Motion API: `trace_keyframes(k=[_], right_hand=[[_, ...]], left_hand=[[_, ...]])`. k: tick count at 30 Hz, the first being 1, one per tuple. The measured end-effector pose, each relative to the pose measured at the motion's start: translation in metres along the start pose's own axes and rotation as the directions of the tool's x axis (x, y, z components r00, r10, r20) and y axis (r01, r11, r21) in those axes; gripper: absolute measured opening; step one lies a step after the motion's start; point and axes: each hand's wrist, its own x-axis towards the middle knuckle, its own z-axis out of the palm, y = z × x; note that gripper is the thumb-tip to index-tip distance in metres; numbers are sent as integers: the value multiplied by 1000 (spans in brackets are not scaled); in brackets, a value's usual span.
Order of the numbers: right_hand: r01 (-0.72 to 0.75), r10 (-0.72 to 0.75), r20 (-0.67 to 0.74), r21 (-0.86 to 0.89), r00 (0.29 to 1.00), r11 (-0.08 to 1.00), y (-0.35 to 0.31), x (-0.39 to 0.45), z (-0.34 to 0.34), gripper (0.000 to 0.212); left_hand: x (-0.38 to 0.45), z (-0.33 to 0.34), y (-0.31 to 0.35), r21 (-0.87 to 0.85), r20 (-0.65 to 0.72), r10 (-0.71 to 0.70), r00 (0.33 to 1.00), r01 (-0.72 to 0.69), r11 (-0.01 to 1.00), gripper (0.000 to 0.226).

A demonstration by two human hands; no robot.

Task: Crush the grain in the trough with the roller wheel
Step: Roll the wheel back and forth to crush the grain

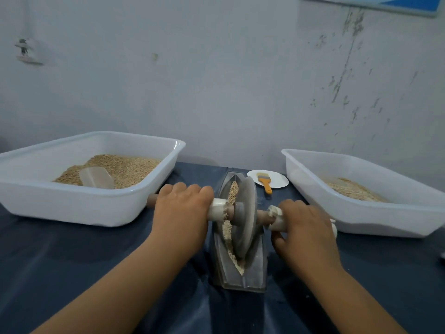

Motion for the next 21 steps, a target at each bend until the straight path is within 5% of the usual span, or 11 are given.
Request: trace_keyframes(k=[4,12,17,21], right_hand=[[67,-66,-161,6,985,998,5,-22,-1,41],[106,-106,9,-112,994,988,-18,1,-17,41],[165,-176,-245,-64,953,984,-11,-15,-14,46],[158,-167,-274,-56,947,986,-12,-7,-8,41]], left_hand=[[-20,2,-9,-114,-169,34,985,-53,992,35],[-12,9,-11,-69,119,-112,987,121,990,17],[-43,-1,-19,-209,-8,-25,1000,23,978,37],[-38,-3,-18,-177,40,-29,999,35,983,32]])
